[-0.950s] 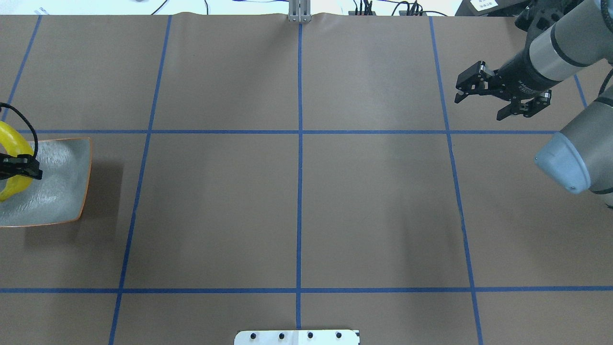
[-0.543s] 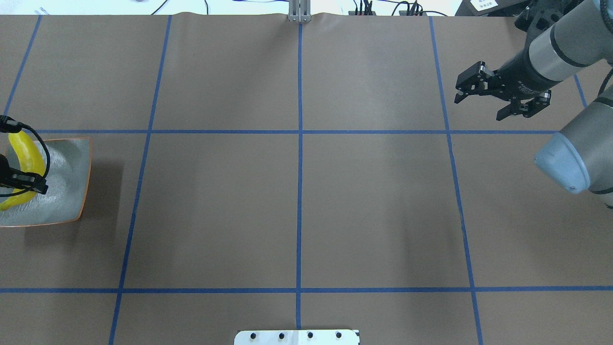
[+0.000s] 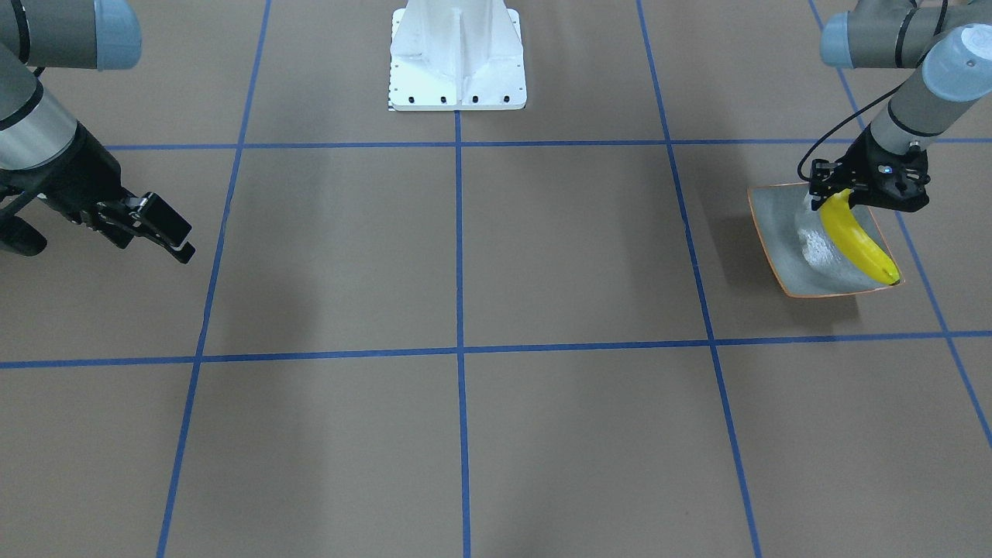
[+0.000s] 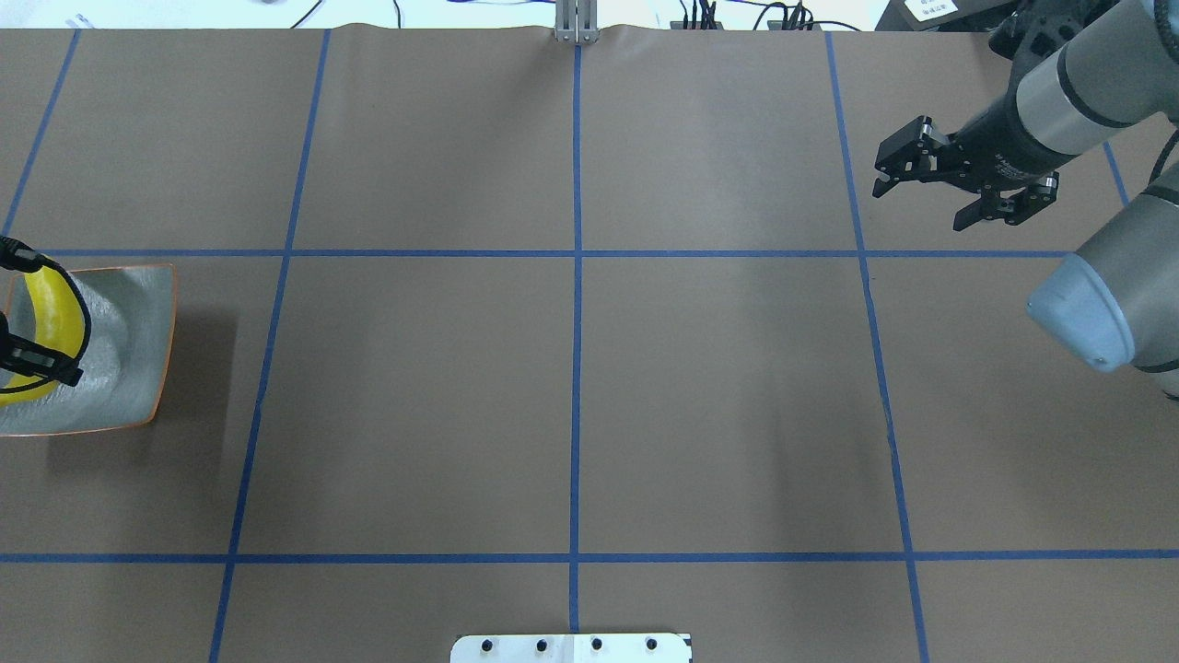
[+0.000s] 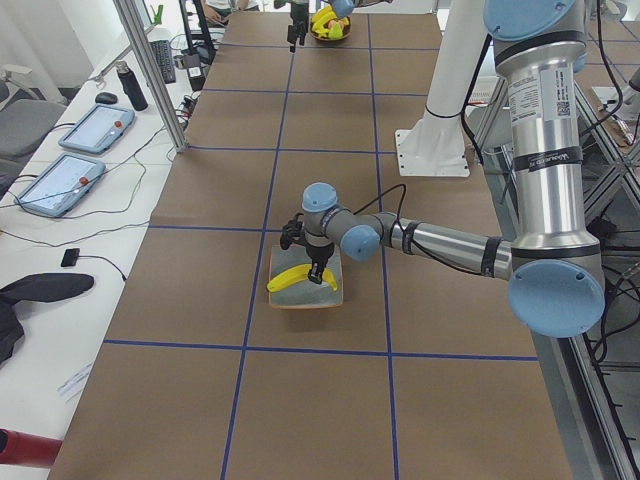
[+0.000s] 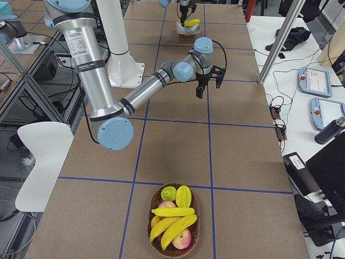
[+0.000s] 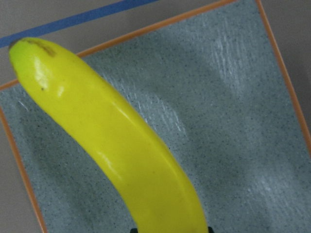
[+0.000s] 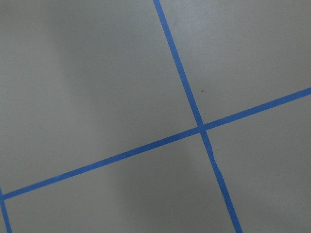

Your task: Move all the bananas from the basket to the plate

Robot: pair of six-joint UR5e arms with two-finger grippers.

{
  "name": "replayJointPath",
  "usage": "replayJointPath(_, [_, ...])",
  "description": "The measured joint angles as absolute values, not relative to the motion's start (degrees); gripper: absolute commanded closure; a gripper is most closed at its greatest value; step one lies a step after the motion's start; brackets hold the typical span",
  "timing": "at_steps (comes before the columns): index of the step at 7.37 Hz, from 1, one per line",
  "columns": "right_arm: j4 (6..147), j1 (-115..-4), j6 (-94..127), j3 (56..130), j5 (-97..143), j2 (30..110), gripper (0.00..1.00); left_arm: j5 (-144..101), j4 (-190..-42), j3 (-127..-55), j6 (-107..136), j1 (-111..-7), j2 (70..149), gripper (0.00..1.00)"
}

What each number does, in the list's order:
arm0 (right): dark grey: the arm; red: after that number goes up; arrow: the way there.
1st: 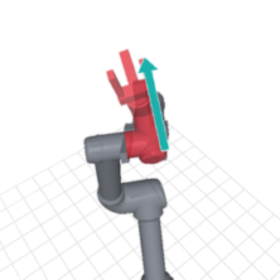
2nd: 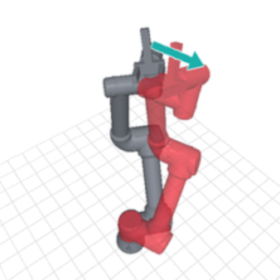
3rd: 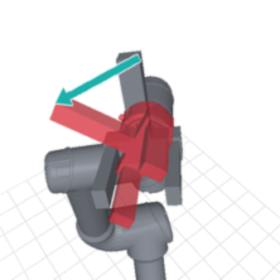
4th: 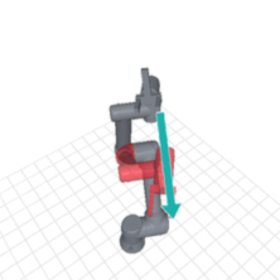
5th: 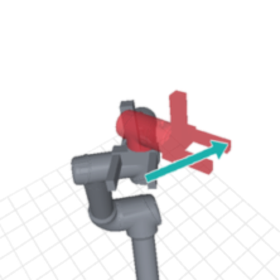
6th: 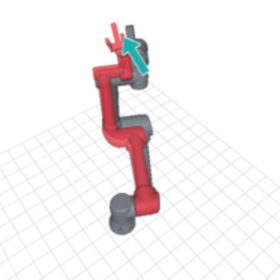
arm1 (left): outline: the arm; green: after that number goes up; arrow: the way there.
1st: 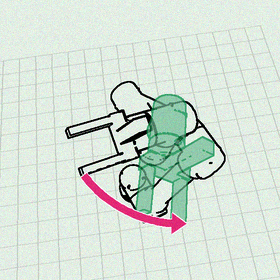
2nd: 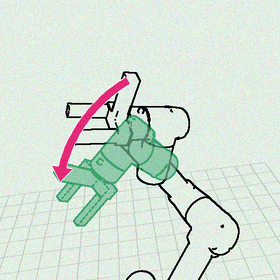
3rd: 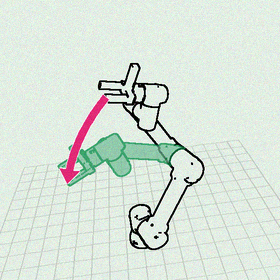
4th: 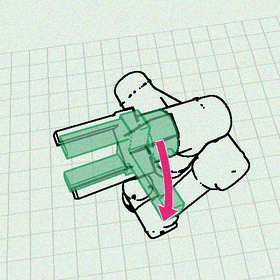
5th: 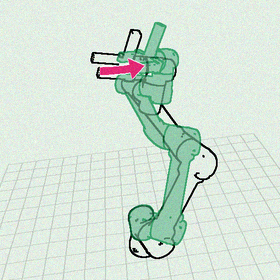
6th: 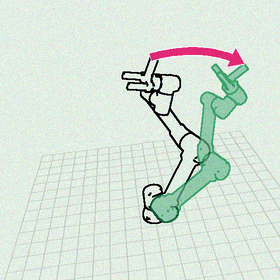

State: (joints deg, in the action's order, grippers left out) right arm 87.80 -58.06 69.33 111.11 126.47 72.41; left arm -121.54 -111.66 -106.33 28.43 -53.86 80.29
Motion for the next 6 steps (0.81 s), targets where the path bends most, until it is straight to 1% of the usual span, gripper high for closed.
replayJointPath(6, [87.8, -58.0, 69.5, 110.9, 126.6, 72.2, 0.0, -120.9, -112.0, -105.1, 17.6, -54.0, 80.1, 1.0])
